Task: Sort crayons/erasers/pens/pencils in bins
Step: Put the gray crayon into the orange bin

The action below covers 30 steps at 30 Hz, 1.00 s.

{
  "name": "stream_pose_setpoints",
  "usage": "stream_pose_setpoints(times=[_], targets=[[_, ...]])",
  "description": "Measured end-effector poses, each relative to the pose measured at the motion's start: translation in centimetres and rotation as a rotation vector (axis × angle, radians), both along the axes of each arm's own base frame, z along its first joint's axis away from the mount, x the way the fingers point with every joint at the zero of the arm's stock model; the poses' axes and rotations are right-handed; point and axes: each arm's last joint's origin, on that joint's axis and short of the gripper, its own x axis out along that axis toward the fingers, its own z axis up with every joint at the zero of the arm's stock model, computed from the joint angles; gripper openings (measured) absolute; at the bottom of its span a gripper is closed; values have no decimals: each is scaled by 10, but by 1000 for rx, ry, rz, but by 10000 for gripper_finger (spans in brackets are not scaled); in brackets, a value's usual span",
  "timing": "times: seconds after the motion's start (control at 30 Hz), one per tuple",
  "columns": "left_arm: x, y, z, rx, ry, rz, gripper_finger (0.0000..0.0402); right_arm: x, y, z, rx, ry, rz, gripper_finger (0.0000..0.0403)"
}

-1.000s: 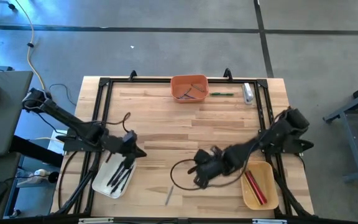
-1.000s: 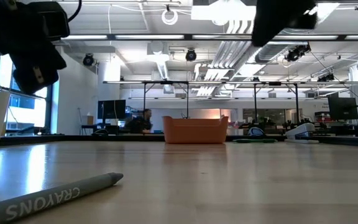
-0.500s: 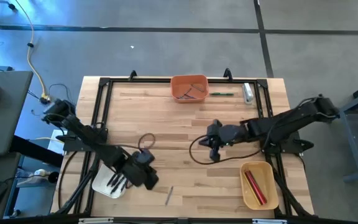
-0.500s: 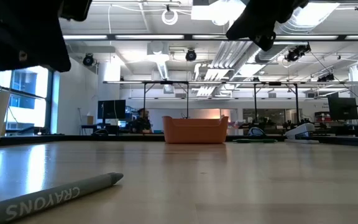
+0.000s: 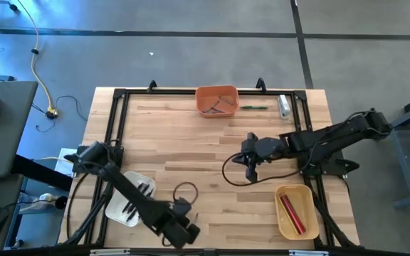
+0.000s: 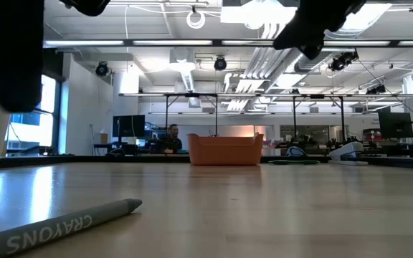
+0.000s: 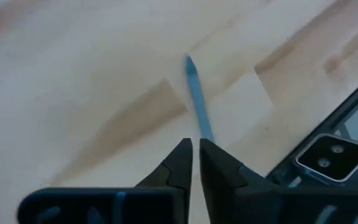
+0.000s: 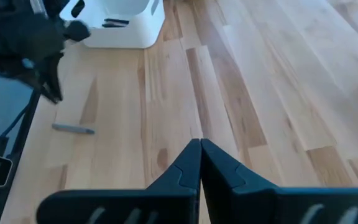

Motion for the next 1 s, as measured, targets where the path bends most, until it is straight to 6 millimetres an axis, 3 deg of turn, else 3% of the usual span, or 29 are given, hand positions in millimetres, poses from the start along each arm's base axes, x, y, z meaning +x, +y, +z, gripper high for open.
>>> stream_pose_setpoints(times=[0.2,0.43,0.57,0.77,1.0], targets=[[18,-19,-22,-17,63,-2,72,-1,1,-1,4,21,33,0],[32,-29,-32,-67,43,14,150,-1,1,-2,-7,23,59,0],[34,-31,-44,-97,63,46,171,-1,1,-2,-11,24,61,0],[34,-32,-49,-118,79,101,153,-1,1,-2,-9,21,60,0],[33,-29,-52,-91,102,92,71,-1,1,-1,13,15,45,0]])
